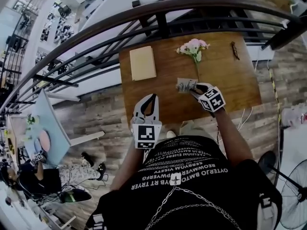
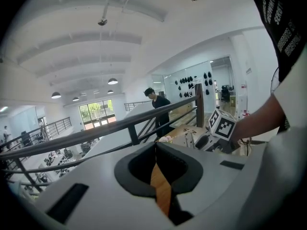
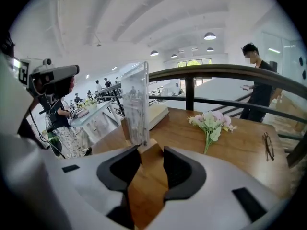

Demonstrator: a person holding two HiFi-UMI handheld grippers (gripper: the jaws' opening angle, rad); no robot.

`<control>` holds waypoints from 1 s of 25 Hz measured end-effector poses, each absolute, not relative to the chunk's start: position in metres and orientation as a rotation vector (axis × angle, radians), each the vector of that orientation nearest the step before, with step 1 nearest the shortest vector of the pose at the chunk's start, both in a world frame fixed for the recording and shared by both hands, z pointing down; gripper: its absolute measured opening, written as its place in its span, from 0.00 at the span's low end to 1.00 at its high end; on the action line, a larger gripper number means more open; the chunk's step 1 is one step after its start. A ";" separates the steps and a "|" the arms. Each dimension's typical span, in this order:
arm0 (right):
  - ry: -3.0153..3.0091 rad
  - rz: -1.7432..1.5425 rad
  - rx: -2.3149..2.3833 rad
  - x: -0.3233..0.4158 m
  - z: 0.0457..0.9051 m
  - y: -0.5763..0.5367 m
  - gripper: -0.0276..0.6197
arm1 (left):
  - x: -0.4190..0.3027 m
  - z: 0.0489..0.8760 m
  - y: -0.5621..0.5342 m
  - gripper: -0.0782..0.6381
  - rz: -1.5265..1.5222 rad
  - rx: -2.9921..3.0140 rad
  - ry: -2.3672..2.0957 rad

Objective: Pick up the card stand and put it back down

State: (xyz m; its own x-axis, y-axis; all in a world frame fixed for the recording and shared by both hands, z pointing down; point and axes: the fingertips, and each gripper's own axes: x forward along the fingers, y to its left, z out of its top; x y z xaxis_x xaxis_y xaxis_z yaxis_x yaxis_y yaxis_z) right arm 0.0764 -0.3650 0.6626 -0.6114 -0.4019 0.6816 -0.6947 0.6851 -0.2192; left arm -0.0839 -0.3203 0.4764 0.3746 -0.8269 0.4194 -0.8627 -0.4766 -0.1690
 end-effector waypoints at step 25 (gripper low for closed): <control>-2.403 0.518 0.872 0.072 0.516 -0.354 0.29 | -0.078 0.452 -0.274 0.15 0.625 2.660 -1.526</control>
State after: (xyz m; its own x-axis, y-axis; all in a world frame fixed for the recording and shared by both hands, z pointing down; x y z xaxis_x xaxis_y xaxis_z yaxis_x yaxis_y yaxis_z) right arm 0.0720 -0.3544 0.5161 -0.6531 -0.4720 0.5922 -0.6742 0.7186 -0.1707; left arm -0.0785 -0.2742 0.4517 0.4452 -0.8263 0.3451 -0.8310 -0.5247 -0.1845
